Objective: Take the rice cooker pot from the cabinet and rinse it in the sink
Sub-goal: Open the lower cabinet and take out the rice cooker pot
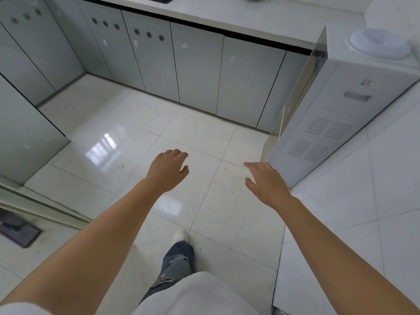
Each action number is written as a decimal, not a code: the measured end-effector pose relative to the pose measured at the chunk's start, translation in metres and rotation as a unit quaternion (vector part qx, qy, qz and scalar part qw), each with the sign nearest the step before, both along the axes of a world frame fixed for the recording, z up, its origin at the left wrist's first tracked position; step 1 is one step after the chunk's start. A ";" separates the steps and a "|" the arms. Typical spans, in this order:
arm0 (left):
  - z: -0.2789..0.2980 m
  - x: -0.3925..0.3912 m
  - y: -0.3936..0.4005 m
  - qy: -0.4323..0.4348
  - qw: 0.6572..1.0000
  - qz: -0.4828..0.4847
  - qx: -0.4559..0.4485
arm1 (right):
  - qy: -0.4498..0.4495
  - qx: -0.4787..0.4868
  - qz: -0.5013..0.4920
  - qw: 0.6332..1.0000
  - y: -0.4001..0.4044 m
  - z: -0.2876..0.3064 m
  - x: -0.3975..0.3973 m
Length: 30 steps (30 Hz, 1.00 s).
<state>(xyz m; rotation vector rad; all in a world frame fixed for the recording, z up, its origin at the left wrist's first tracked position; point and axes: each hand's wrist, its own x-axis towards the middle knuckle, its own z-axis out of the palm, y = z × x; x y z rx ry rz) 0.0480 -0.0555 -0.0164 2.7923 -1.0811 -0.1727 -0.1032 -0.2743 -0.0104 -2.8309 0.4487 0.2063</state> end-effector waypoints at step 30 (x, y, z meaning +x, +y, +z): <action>-0.011 0.413 -0.167 0.001 0.998 -0.060 0.014 | -0.025 -0.006 -0.111 0.994 -0.155 -0.007 0.384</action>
